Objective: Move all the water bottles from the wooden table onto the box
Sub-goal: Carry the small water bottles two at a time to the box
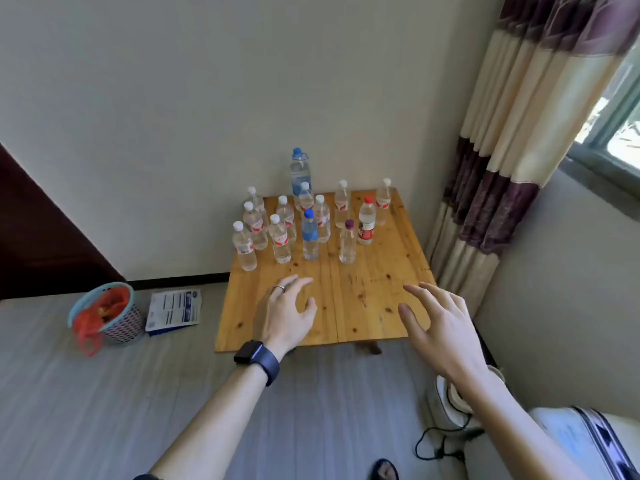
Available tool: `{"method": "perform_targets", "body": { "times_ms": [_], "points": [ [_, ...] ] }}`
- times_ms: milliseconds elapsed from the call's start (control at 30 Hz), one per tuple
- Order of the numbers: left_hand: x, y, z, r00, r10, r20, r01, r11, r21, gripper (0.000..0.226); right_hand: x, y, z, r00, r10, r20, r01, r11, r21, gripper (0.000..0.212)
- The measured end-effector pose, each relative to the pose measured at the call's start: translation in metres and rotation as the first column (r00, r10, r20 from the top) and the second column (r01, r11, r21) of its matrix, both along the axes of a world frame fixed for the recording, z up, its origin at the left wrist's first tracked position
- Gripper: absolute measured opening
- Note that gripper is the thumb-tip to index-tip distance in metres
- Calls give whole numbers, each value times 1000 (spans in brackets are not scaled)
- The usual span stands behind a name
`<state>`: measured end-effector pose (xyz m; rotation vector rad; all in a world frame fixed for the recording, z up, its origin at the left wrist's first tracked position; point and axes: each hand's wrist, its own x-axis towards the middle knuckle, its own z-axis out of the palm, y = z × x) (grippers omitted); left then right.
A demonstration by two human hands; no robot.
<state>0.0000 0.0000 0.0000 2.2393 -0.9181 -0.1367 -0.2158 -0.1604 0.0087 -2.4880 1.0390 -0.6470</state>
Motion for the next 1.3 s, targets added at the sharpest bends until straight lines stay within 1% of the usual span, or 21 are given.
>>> {"method": "perform_targets", "body": {
  "times_ms": [33,167,233,300,500,600,767,867,933,967,1033,1133,1233,1300],
  "points": [
    [8,-14,-4,1000,-2,-4,2,1000,-11,37,9,-14,-2,1000,9,5,-9,1000,14,43],
    [39,-65,-14,998,47,-46,-45,998,45,38,46,-72,-15,998,24,-66,-16,993,116,45],
    [55,-87,-17,997,62,-53,-60,998,32,38,62,-97,-20,997,44,-59,-36,990,134,46],
    [72,-107,-21,995,86,-55,-85,996,17,38,81,-124,-28,993,78,-85,-64,986,156,47],
    [111,-151,-46,973,165,-161,-155,985,69,42,125,-178,-52,980,129,-149,-89,965,246,45],
    [136,-174,-58,956,194,-218,-178,980,92,46,153,-204,-62,972,124,-200,-65,959,277,44],
    [191,-214,-79,928,228,-295,-206,973,104,60,208,-238,-75,955,100,-278,-12,953,304,47],
    [225,-235,-89,920,209,-330,-182,977,113,66,243,-259,-81,936,67,-346,62,935,350,50],
    [250,-249,-94,920,194,-340,-173,981,92,69,268,-272,-87,929,55,-367,92,924,372,53],
    [265,-257,-97,923,190,-334,-170,981,88,71,282,-280,-91,929,41,-369,110,918,381,55],
    [291,-273,-106,924,201,-325,-167,978,127,78,307,-300,-102,934,-3,-357,157,902,402,60],
    [310,-287,-119,904,221,-365,-168,971,172,88,338,-328,-115,947,-77,-313,215,875,435,76],
    [322,-292,-134,900,227,-373,-162,967,198,91,369,-354,-130,947,-117,-299,264,816,514,93],
    [328,-296,-144,890,228,-396,-156,966,206,88,388,-369,-140,951,-132,-280,274,777,567,99]
  ]
}}
